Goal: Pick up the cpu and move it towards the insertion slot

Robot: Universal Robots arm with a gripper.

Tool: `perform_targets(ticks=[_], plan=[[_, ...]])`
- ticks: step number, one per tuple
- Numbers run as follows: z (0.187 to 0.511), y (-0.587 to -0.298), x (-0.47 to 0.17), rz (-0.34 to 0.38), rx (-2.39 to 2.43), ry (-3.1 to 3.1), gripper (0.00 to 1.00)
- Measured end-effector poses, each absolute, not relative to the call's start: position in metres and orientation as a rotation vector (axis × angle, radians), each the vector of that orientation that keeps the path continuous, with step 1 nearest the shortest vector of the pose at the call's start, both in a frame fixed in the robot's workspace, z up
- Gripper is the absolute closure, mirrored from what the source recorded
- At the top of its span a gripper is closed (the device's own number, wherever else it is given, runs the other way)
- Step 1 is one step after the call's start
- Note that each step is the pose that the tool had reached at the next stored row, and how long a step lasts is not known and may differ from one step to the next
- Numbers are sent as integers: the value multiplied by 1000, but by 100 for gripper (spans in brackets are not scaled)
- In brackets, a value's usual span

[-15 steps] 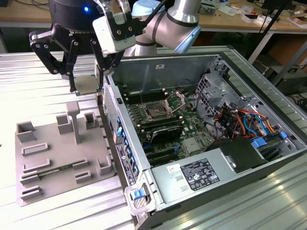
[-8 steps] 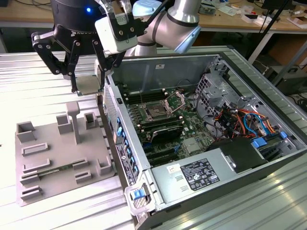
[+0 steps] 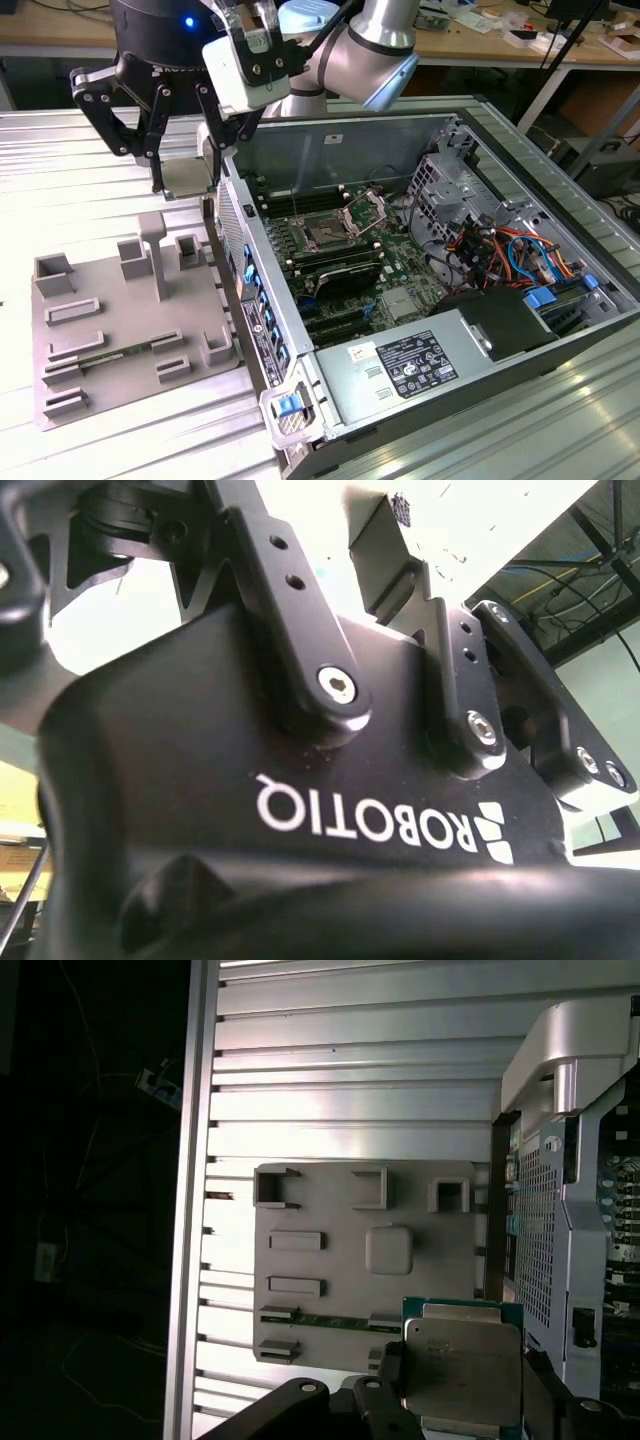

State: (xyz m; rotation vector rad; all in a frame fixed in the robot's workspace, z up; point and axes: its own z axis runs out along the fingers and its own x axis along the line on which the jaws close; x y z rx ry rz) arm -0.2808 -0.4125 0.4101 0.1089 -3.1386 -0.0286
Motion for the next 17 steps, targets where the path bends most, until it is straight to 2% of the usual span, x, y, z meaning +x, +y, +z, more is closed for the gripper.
perform_targets(ticks=[17], plan=[[406, -412, -260, -29, 109, -3139, 47]])
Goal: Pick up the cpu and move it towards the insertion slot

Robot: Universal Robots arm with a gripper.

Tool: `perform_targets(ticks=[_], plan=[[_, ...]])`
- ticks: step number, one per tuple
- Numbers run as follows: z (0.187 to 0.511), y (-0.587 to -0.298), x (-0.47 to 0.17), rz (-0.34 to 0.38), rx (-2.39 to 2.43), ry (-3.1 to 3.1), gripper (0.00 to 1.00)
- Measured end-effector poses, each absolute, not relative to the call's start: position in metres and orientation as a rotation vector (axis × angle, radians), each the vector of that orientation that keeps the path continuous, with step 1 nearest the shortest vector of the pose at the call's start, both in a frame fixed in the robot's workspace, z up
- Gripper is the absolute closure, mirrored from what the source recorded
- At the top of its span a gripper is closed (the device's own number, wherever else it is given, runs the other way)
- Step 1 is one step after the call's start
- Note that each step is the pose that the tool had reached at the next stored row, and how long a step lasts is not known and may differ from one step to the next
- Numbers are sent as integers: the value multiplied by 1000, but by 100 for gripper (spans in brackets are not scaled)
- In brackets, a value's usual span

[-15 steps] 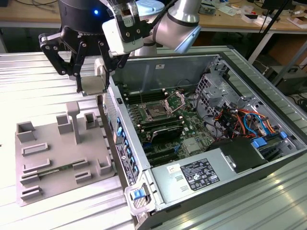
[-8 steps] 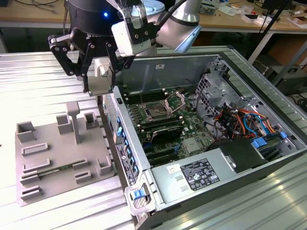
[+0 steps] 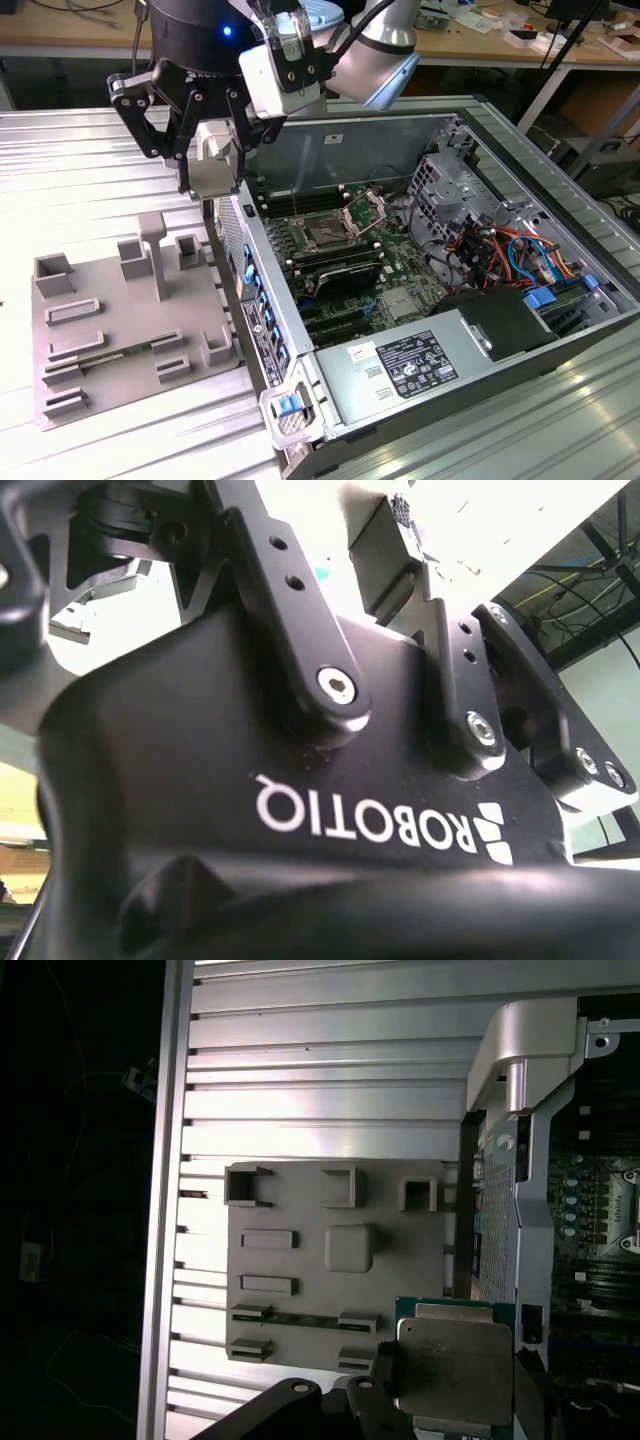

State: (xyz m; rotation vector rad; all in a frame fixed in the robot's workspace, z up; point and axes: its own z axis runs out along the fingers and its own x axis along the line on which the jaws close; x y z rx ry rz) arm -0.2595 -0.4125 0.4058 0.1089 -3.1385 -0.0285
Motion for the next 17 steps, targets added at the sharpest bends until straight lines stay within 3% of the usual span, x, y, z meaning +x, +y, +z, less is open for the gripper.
perform_targets(ticks=[17], plan=[[405, -412, -252, -29, 109, -3139, 47]])
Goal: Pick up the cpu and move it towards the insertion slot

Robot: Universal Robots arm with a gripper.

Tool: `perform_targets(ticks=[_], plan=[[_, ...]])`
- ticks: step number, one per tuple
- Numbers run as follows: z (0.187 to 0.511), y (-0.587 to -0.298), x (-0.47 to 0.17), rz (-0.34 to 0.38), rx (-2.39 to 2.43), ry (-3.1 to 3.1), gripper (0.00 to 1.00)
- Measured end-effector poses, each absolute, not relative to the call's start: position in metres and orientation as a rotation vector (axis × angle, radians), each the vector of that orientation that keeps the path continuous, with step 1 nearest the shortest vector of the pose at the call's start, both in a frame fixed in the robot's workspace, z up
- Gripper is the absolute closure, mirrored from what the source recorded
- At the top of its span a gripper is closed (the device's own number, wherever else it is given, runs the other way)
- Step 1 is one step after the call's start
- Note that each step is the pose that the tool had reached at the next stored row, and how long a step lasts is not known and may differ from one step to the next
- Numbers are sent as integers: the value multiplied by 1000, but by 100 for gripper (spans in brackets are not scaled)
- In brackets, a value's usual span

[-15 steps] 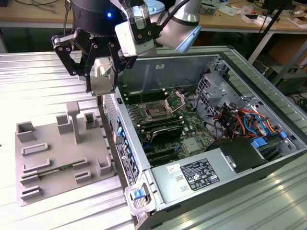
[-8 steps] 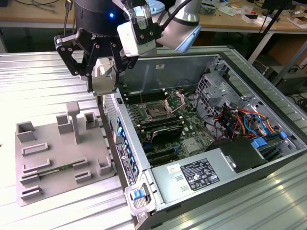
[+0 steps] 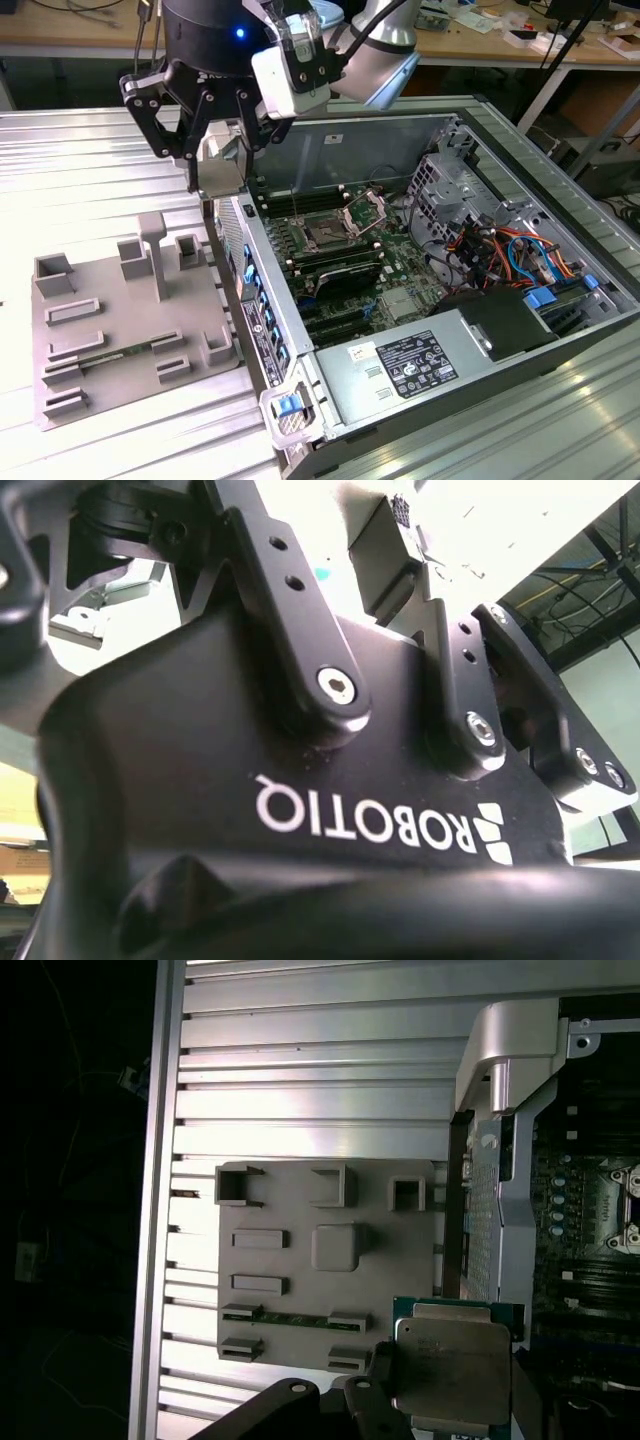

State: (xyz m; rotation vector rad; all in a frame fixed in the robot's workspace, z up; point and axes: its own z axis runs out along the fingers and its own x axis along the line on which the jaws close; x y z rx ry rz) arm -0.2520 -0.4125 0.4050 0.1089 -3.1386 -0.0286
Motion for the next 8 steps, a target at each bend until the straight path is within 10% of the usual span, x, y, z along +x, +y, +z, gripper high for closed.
perform_targets(ticks=[8], plan=[[405, -412, -249, -29, 109, -3139, 47]])
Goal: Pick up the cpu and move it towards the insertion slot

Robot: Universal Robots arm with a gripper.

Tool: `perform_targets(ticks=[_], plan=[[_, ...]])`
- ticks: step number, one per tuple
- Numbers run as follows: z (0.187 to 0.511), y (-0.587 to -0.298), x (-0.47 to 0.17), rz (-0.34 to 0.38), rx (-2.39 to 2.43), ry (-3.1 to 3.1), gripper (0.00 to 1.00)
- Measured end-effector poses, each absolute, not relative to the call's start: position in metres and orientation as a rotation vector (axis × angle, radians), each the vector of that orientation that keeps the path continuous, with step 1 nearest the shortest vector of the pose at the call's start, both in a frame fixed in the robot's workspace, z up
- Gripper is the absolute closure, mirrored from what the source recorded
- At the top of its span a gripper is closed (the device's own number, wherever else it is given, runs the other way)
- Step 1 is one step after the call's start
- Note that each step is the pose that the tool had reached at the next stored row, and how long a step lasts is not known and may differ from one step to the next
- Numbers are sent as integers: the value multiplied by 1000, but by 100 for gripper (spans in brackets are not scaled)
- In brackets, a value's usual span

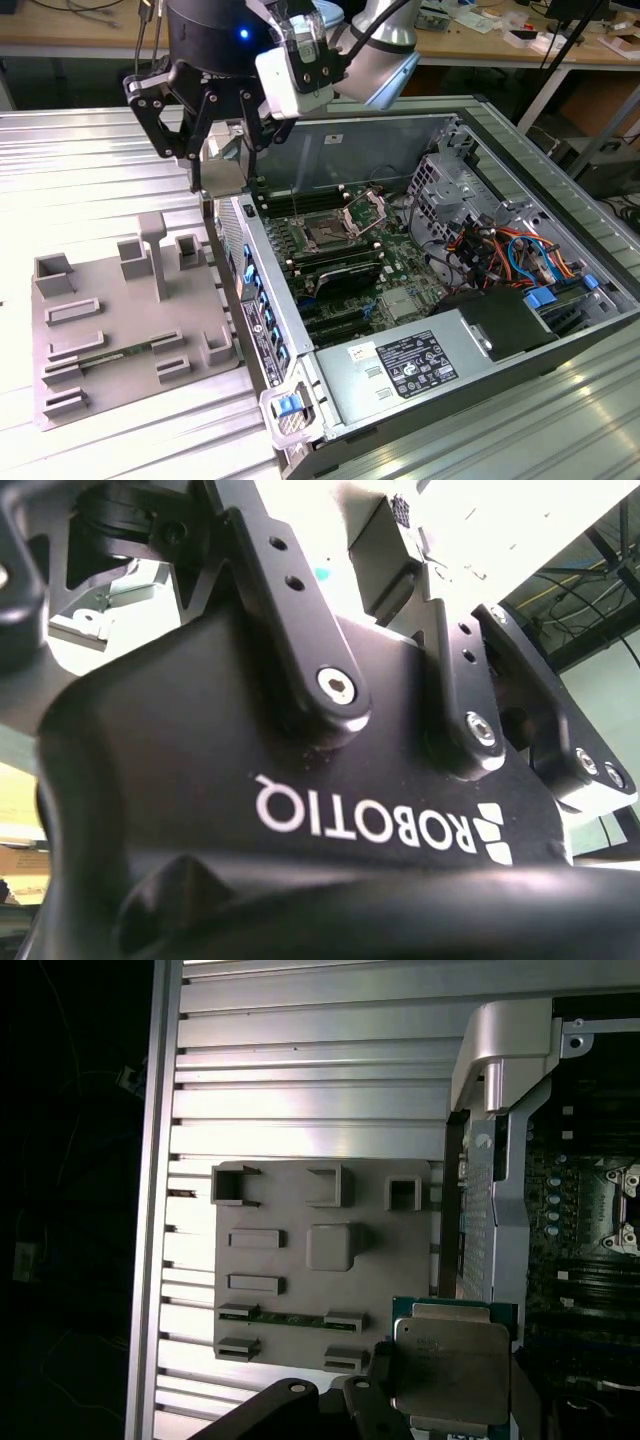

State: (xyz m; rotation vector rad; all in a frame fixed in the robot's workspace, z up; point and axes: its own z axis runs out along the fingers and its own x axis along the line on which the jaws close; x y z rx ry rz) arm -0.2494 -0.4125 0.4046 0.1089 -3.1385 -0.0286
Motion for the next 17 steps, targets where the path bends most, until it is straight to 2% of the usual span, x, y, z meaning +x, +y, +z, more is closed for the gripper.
perform_targets(ticks=[17], plan=[[403, -412, -244, -29, 109, -3139, 47]])
